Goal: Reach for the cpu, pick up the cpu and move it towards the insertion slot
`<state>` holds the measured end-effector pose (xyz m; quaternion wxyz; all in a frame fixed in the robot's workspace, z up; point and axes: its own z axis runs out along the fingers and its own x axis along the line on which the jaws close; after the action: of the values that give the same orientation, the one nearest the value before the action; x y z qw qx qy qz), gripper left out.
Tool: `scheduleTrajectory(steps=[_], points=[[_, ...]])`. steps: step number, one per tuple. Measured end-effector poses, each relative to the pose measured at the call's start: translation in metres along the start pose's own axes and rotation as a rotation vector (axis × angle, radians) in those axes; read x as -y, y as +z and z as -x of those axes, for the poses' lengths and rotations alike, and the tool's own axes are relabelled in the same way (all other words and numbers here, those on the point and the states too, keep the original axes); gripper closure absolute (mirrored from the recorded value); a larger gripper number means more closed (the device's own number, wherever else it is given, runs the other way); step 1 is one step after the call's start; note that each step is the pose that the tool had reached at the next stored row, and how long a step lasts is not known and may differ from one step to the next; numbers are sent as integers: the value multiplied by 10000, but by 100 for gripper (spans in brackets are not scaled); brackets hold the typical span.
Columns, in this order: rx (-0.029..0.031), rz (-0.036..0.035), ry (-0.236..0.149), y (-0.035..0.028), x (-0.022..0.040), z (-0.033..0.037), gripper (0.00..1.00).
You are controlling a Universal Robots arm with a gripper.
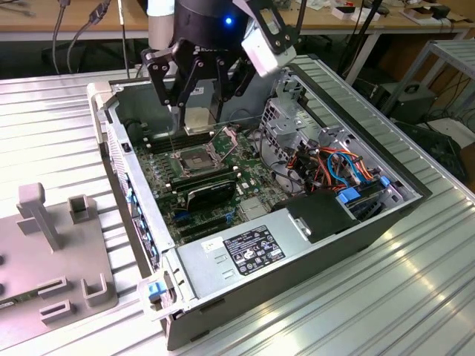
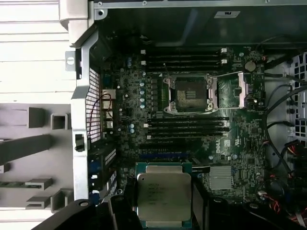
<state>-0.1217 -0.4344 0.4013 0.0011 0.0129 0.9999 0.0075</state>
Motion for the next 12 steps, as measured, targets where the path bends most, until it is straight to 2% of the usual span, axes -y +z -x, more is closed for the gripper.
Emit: scheduleTrajectory(steps=[3, 5, 8, 9, 12], points=[[-1, -8, -1, 2, -56, 105, 45], [1, -18, -2, 5, -121, 174, 45], [0, -40, 1, 8, -227, 230, 45], [1, -49, 0, 11, -284, 254, 45], [1, -62, 1, 16, -383, 298, 45]])
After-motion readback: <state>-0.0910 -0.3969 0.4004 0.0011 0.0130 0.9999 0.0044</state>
